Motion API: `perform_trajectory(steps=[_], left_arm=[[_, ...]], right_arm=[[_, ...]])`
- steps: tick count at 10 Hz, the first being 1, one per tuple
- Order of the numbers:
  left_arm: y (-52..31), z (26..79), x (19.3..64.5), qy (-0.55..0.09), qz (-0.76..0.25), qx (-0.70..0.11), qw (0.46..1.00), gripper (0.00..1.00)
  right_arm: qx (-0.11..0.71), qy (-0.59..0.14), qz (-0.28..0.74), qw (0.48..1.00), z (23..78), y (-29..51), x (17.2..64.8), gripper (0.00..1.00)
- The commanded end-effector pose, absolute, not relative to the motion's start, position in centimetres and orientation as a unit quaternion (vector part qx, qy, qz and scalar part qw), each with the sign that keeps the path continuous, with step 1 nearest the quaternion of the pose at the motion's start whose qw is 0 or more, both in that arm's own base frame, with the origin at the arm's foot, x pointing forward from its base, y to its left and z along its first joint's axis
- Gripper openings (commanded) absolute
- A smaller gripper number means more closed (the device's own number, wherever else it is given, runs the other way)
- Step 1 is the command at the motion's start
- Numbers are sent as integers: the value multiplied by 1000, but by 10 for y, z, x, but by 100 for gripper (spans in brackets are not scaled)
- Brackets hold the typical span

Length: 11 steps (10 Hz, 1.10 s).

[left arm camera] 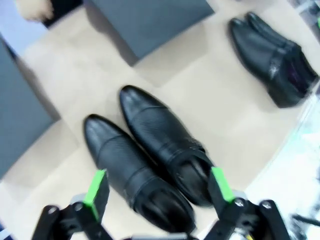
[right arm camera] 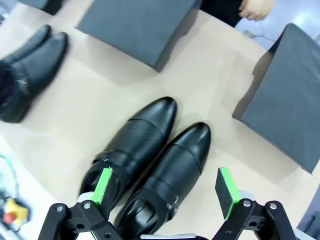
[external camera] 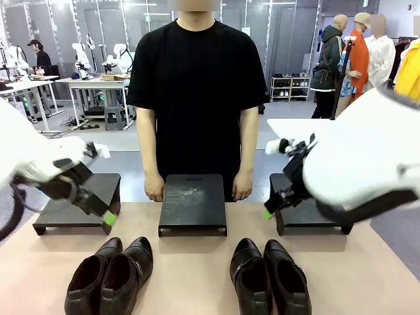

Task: Place the shoes on the stand as instructed by the person.
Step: Pick up one pair of Shoes and place it on the Shoes Stand indicated by the person.

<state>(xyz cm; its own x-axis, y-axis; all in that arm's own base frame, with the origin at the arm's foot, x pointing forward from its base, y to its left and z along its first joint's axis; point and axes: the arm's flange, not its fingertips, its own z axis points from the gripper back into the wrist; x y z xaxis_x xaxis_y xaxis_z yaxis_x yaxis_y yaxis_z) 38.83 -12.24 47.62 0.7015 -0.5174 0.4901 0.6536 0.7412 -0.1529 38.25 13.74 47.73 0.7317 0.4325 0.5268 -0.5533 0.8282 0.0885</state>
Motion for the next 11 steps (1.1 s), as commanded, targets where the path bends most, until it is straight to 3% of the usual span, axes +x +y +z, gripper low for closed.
perform_trajectory(steps=[1,4,7,11], left_arm=[[-80,509,388,-178,-318,-244,899,100],[16,533,364,-189,-304,-408,840,100],[109,499,334,-228,-281,-525,770,100],[212,458,283,-324,-200,-579,720,100]], right_arm=[[214,-245,252,912,511,91,368,100],[360,-257,199,874,533,0,328,100],[501,-271,156,807,502,-102,285,100],[537,-311,66,781,453,-188,211,100]])
